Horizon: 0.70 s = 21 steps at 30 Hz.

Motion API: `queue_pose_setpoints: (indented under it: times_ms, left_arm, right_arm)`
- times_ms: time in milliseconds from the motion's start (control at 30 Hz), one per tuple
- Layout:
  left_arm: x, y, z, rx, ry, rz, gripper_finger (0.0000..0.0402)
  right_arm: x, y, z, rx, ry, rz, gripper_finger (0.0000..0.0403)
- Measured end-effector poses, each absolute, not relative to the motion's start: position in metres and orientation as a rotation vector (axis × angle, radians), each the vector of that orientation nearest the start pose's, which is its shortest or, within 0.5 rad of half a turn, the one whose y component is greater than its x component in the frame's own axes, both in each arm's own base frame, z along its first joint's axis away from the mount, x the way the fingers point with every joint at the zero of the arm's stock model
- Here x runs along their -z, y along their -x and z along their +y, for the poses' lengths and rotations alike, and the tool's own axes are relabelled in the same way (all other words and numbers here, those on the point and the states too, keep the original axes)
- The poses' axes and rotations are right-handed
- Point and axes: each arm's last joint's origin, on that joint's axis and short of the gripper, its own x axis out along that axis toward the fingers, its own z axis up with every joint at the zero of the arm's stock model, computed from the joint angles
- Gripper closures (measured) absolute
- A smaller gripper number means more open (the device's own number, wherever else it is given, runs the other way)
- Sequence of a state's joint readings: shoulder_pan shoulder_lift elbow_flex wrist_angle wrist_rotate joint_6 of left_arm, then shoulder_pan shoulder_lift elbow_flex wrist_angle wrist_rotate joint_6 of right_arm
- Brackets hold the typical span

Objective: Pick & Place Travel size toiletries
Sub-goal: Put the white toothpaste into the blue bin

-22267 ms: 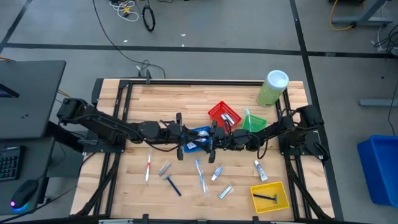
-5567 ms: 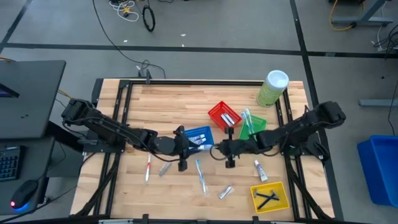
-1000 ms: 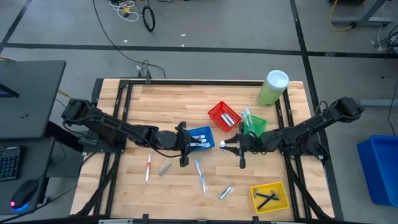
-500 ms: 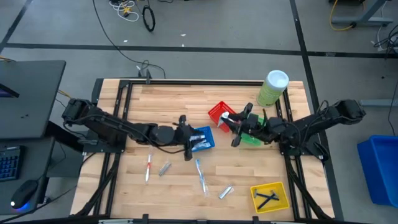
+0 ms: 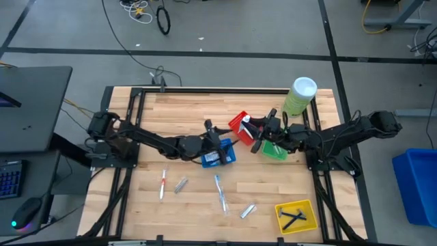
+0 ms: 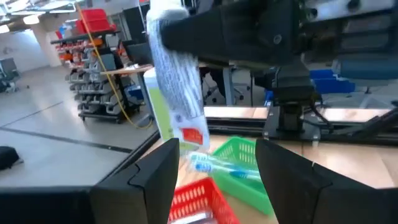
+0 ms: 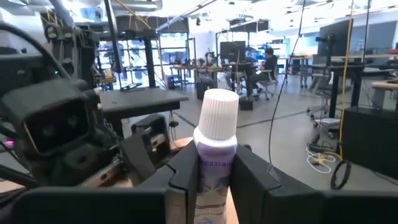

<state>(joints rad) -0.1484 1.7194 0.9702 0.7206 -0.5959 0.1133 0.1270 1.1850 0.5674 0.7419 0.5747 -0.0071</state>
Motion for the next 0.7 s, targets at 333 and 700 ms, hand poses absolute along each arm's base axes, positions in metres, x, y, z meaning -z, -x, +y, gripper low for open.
queue_pose_setpoints:
  times_ms: [333, 700]
  left_arm:
    - [-0.255, -0.384, -0.026, -0.429, -0.141, 0.042, 0.0180]
    - [-0.253, -0.385, -0.016, -0.452, -0.095, 0.052, 0.0180]
  right_arm:
    - [-0.267, -0.247, 0.011, 0.455, -0.098, -0.146, 0.0323]
    - [-0.268, -0.249, 0.015, 0.325, -0.188, -0.167, 0.0323]
